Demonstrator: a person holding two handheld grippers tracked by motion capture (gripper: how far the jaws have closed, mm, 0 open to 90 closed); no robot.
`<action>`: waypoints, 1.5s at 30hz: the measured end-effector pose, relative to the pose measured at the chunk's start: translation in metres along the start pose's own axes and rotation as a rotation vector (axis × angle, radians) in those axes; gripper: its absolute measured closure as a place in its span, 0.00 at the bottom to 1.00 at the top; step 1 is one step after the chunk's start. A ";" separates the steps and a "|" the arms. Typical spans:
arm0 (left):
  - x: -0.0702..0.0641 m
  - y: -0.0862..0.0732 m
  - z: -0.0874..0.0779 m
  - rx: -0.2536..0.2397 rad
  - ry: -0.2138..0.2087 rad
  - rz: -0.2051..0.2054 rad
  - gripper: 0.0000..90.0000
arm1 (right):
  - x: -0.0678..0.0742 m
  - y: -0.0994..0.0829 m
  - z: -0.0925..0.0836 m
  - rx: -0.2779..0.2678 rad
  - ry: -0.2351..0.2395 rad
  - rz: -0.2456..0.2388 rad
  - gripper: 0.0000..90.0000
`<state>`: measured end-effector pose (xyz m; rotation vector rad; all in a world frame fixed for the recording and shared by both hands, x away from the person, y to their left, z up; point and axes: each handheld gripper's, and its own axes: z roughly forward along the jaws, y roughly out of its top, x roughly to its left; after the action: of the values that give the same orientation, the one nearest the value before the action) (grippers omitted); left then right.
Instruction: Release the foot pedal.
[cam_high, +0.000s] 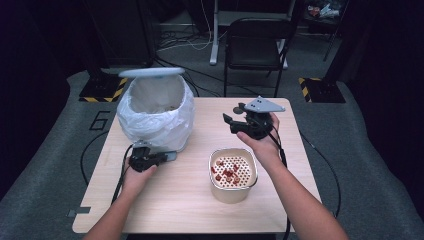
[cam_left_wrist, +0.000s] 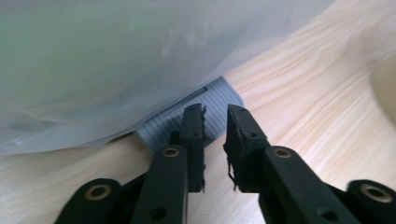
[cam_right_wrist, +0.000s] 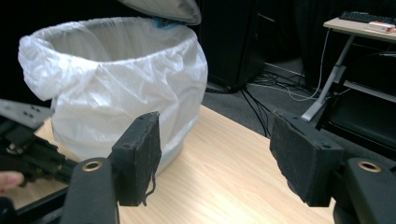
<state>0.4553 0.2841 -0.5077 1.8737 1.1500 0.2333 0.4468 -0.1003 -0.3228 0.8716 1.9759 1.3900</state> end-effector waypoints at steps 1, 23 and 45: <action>-0.002 0.001 -0.003 -0.010 -0.001 -0.009 0.83 | -0.001 -0.002 -0.002 0.001 -0.002 0.002 0.37; -0.011 0.011 -0.038 -0.005 0.020 0.028 0.61 | -0.026 -0.067 -0.045 0.030 -0.086 0.080 0.36; -0.014 -0.013 -0.075 -0.056 0.037 0.044 0.44 | -0.043 -0.148 -0.090 0.089 -0.198 0.168 0.36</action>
<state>0.3972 0.3198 -0.4706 1.8538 1.1174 0.3230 0.3787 -0.2229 -0.4335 1.1921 1.8599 1.2594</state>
